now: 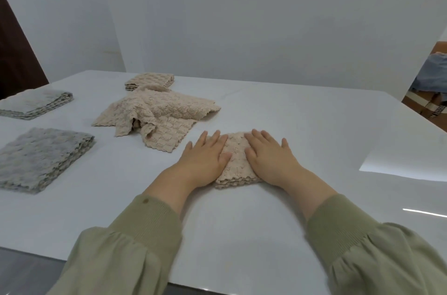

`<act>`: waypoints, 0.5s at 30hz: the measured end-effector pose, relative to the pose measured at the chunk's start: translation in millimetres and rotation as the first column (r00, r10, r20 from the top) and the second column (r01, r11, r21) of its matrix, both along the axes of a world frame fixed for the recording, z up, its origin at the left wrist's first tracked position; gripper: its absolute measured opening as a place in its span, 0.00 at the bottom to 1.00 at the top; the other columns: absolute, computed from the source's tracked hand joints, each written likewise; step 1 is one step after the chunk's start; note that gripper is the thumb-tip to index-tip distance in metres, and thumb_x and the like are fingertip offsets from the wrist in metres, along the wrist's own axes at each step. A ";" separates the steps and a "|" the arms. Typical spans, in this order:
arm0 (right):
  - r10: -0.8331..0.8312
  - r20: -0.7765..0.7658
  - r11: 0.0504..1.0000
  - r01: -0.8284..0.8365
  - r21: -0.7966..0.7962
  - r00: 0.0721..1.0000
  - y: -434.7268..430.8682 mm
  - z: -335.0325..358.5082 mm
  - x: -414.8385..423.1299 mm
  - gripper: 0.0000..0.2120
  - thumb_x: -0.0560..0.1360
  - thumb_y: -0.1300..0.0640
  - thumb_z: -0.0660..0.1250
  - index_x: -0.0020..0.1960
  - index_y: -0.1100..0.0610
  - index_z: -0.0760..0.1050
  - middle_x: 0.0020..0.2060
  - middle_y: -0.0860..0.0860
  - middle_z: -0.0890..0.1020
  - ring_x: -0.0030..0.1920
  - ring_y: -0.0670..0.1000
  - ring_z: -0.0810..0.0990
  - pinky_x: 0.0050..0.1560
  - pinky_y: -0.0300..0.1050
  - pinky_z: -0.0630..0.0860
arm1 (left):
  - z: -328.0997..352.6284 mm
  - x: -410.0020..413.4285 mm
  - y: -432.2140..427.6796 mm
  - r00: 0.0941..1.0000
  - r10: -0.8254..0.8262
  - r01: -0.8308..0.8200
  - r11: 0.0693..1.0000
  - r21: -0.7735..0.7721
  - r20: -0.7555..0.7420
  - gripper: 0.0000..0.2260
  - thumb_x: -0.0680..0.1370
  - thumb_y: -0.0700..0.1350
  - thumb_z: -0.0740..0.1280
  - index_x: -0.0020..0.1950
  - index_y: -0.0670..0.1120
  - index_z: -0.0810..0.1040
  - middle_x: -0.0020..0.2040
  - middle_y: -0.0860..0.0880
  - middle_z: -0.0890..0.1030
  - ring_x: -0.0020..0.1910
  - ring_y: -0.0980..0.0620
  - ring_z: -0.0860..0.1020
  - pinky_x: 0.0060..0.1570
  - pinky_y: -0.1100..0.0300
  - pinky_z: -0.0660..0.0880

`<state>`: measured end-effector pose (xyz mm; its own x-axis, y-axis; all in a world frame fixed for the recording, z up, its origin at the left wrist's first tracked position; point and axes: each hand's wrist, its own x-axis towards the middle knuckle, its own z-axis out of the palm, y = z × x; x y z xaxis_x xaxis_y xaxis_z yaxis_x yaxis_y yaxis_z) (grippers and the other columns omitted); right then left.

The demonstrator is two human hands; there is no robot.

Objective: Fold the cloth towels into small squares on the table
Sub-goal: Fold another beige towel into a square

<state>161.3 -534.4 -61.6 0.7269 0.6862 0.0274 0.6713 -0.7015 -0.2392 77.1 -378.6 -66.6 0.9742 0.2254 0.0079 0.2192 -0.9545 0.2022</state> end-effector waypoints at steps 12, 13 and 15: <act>0.246 0.070 0.967 -0.250 0.055 0.967 -20.6 11.4 -26.5 0.36 0.75 0.35 0.55 0.77 0.43 0.43 0.77 0.47 0.39 0.76 0.48 0.35 0.73 0.53 0.33 | -9.1 -9.5 19.2 0.972 -0.002 0.047 0.982 -0.183 0.236 0.23 0.81 0.55 0.55 0.76 0.52 0.59 0.77 0.51 0.59 0.75 0.53 0.56 0.74 0.53 0.53; 0.266 0.064 0.964 -0.265 -0.021 0.962 -19.5 9.7 -31.6 0.38 0.74 0.34 0.56 0.76 0.42 0.43 0.77 0.47 0.39 0.76 0.48 0.35 0.73 0.53 0.32 | -8.7 -9.7 20.4 0.967 0.007 0.047 0.977 -0.208 0.253 0.22 0.81 0.54 0.55 0.75 0.52 0.60 0.76 0.51 0.60 0.75 0.54 0.57 0.73 0.55 0.53; 0.242 0.056 0.967 -0.236 -0.092 0.969 -16.5 4.5 -32.7 0.38 0.73 0.32 0.55 0.76 0.42 0.42 0.77 0.47 0.40 0.76 0.48 0.36 0.73 0.55 0.33 | -7.4 -10.3 22.5 0.959 0.029 0.049 0.963 -0.267 0.281 0.22 0.82 0.53 0.55 0.75 0.51 0.61 0.75 0.51 0.62 0.74 0.55 0.58 0.73 0.57 0.55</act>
